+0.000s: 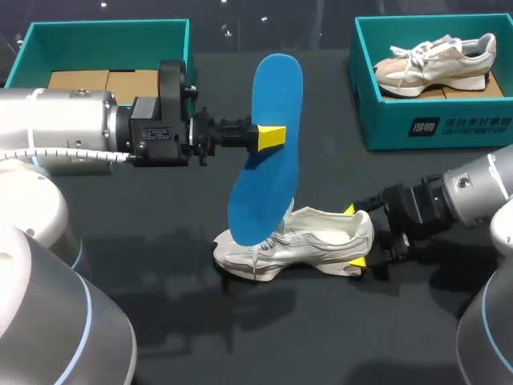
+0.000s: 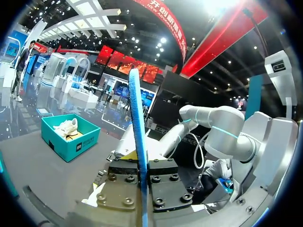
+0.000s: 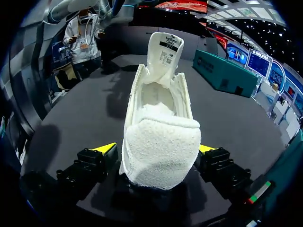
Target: Take the shoe out of the shoebox, open the shoe tongue, remove and reinsert the insole, then place the shoe into the shoebox
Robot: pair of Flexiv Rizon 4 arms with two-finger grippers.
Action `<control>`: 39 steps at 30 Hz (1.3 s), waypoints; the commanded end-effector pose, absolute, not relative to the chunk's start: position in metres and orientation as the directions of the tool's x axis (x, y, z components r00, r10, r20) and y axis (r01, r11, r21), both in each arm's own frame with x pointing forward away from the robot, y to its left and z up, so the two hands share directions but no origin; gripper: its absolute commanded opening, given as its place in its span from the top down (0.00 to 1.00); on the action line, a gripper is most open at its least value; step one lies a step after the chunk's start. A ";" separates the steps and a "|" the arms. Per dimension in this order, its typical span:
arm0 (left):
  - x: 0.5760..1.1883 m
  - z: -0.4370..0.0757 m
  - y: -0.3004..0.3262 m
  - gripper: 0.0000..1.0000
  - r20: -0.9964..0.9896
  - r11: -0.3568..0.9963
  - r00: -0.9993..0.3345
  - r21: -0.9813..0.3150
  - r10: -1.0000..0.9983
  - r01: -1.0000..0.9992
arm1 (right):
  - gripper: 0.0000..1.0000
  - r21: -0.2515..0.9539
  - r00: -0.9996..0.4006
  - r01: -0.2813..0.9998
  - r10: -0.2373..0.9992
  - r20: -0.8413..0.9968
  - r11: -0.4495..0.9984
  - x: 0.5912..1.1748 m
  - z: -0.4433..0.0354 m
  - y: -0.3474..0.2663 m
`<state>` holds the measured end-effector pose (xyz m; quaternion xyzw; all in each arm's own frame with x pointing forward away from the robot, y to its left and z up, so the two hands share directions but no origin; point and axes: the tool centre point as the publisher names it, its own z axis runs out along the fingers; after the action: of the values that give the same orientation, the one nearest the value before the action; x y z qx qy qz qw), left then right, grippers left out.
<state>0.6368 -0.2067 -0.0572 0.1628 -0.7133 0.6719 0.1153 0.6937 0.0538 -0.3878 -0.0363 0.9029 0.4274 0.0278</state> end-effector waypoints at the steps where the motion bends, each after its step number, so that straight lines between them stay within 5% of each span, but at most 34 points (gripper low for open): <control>1: 0.636 -0.058 -0.207 1.00 0.383 0.043 -0.920 -0.921 -0.078 -0.387 | 0.00 0.540 -0.997 -0.075 -0.067 -0.035 0.839 0.693 -0.364 0.042; 13: 0.636 -0.058 -0.207 1.00 0.383 0.043 -0.920 -0.921 -0.078 -0.387 | 0.00 0.230 -0.996 0.001 -0.020 0.089 0.973 0.678 -0.342 0.030; 29: 0.636 -0.058 -0.207 1.00 0.383 0.043 -0.920 -0.921 -0.078 -0.387 | 0.00 0.079 -1.000 -0.005 -0.008 0.030 0.997 0.696 -0.340 0.042; 39: 0.636 -0.058 -0.207 1.00 0.383 0.043 -0.920 -0.921 -0.078 -0.387 | 0.00 0.084 -1.000 -0.015 -0.016 0.022 0.996 0.702 -0.332 0.054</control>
<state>0.6368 -0.2059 -0.0569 0.1624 -0.7133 0.6719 0.1157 0.7010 0.0482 -0.3344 -0.0072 0.9956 0.0923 -0.0123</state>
